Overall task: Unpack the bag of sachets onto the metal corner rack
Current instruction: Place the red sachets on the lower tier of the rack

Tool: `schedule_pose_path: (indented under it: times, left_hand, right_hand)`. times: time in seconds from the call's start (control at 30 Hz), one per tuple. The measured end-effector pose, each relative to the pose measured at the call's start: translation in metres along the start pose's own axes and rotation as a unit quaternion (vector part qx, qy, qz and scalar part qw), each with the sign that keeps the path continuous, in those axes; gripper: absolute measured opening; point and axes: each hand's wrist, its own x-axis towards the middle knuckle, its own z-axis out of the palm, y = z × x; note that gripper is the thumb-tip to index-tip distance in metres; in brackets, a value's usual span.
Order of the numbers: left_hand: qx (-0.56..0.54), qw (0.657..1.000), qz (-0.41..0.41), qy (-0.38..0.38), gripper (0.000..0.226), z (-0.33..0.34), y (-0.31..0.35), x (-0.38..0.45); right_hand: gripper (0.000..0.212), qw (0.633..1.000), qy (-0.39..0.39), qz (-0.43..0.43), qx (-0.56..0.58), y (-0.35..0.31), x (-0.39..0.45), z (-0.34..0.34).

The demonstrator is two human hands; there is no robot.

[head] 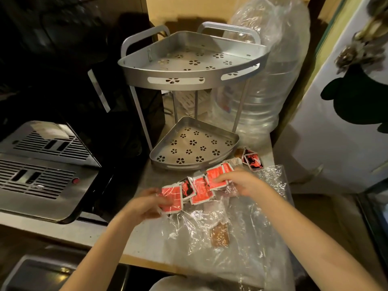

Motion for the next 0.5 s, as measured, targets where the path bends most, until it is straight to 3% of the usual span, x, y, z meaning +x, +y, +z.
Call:
schedule_pose_path:
  times: [0.1,0.2,0.27,0.4,0.5]
  left_hand:
    - [-0.165,0.983,-0.034,-0.073,0.028,0.000,0.008,0.003]
    - [-0.295,0.953,-0.032,-0.061,0.007,0.008,0.020,0.010]
    - [-0.305,0.951,0.009,-0.043,0.011,0.015,0.033,0.011]
    - [-0.298,0.953,-0.012,-0.053,0.027,0.022,0.058,0.010]
    - [-0.279,0.954,-0.012,-0.107,0.029,0.024,0.077,0.006]
  right_hand:
    - [0.036,0.996,-0.043,0.003,0.080,-0.007,-0.006,-0.007]
    - [0.036,0.982,-0.076,-0.011,0.172,-0.014,-0.009,-0.013]
    - [0.036,0.976,-0.077,-0.019,0.202,-0.018,-0.011,-0.015]
    - [0.066,0.972,-0.085,-0.012,0.218,-0.025,-0.014,-0.017]
    - [0.049,0.979,-0.112,0.003,0.170,-0.034,-0.023,-0.020]
